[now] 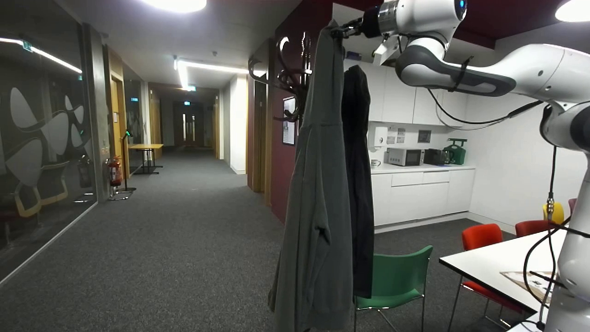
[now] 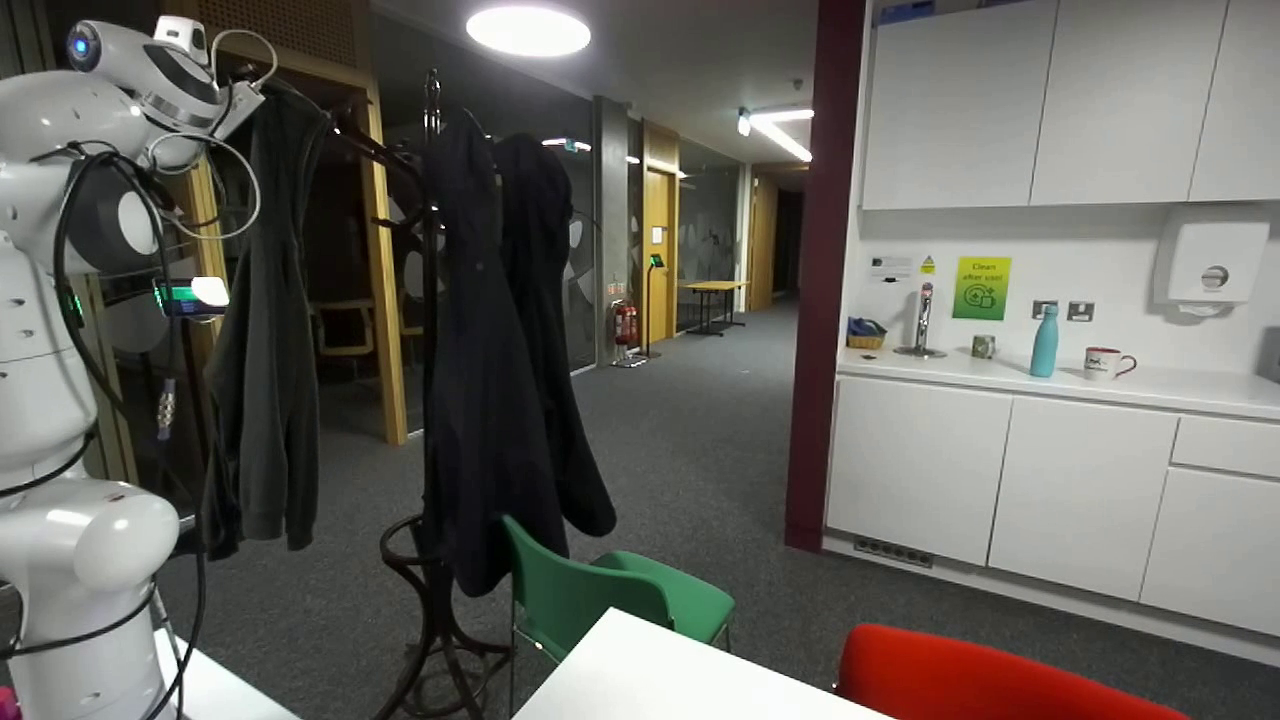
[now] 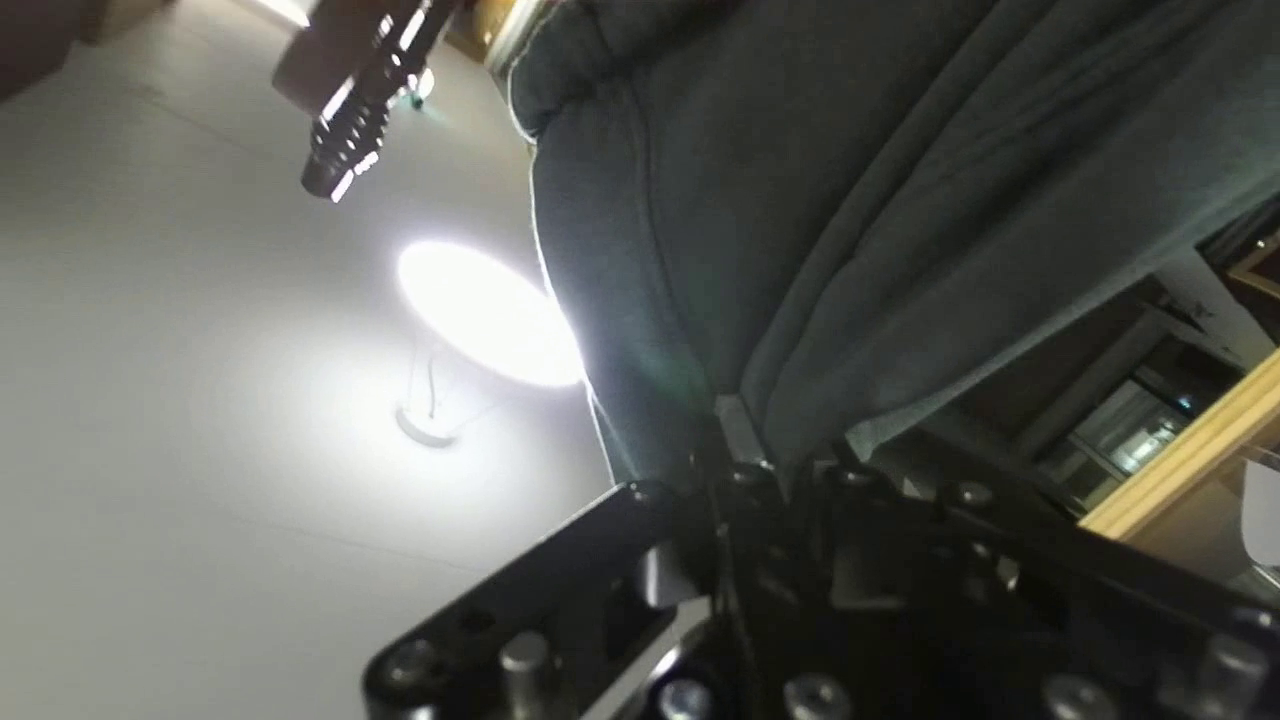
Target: Remove the grey hoodie from the coat hanger and put it on the green chair
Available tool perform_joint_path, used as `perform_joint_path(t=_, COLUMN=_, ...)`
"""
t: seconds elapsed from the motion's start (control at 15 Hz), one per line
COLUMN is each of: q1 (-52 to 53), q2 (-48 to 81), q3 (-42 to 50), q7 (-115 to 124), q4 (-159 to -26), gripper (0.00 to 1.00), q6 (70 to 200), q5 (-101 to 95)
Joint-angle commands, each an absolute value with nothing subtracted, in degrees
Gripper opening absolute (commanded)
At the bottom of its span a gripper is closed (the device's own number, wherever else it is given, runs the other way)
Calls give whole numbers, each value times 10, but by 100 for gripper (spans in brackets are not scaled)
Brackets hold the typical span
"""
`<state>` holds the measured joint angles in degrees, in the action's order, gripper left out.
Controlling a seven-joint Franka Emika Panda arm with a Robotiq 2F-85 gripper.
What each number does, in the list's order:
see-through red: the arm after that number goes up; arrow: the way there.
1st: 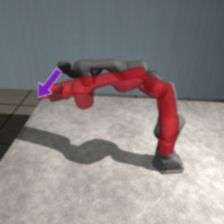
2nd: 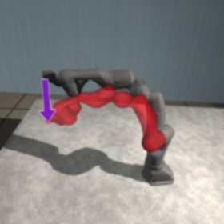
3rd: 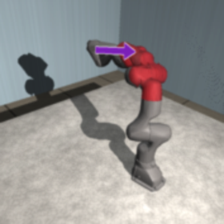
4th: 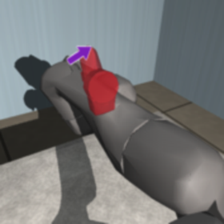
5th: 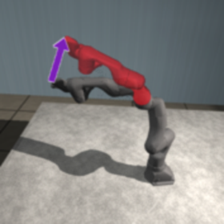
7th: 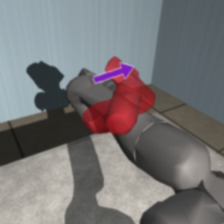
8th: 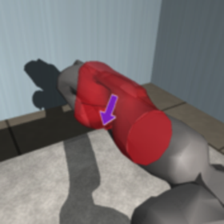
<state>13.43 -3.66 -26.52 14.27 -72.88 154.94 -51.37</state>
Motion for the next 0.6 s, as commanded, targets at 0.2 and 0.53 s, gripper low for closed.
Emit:
perform_joint_path(t=0.2, q1=136, q2=-117, q3=-254, q7=141, q4=-785, gripper=2, q6=1416, q5=-464)
perform_joint_path(t=0.53, q1=138, q2=-166, q3=-239, q7=135, q4=-824, gripper=2, q6=1346, q5=-392)
